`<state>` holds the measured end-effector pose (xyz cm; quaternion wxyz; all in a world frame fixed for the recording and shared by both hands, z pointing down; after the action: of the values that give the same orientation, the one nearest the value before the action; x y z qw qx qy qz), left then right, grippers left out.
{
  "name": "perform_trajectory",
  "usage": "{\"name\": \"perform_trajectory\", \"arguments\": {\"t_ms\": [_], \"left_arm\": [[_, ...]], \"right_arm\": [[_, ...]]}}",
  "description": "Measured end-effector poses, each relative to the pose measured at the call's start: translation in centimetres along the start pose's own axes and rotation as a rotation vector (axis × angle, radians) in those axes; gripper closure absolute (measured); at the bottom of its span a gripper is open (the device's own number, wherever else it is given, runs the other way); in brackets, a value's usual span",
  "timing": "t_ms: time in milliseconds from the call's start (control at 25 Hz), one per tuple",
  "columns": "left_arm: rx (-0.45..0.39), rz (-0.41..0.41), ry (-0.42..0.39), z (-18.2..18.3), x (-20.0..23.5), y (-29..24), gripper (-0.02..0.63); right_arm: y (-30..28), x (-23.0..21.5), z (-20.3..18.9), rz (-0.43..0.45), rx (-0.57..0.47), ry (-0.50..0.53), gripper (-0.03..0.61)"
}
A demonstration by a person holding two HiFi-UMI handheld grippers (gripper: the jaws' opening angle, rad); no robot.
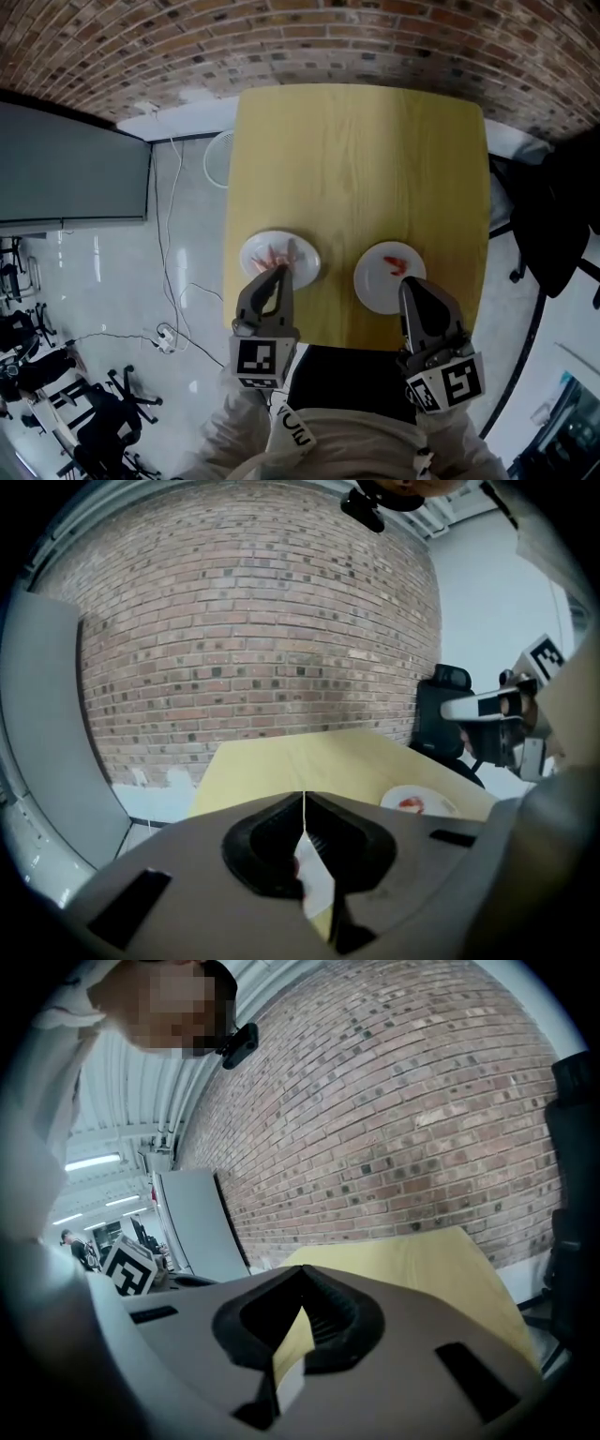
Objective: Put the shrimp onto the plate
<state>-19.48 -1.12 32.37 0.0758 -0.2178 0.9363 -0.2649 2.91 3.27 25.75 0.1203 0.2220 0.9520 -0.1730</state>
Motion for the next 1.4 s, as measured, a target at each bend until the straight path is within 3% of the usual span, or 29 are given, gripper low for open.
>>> {"name": "perform_trajectory", "arguments": {"t_ms": [400,640,800,1000,1400], "left_arm": [[0.092,-0.053,-0.109,-1.6,1.5,-2.9,0.600],[0.142,-0.104,-0.128,-2.3,1.4,-4.0,0.597],[0.209,-0.183,-0.184,-2.9,0.6,-4.7,0.495],[0.283,-0.232,-0.249,-3.8,0.4,-5.6,0.446],[0.411,-0.262,-0.236,-5.4,1.0,-7.1,0.437]], "right_arm": [[-1.5,-0.8,-2.6,-0.007,0.023,-0.041,0.554],[-2.0,-1.5,-3.2,-0.018,0.029,-0.073,0.554],[-2.1,-1.8,-3.2,-0.021,0.024,-0.080,0.555],[-2.3,-2.0,-3.6,-0.025,0.028,-0.090,0.554],[-2.6,-2.2,-4.5,-0.037,0.038,-0.105,0.554]]}}
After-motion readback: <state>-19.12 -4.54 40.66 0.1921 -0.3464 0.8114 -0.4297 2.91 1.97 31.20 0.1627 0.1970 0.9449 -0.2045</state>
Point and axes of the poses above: the fingertips, and each gripper's own axes: y backward along the fingers, x to its left, z out of its top, the point moved 5 cm from there along y, backward along the fingers, and after that the axes turned 4 degrees about z, right-handed, at the moved point
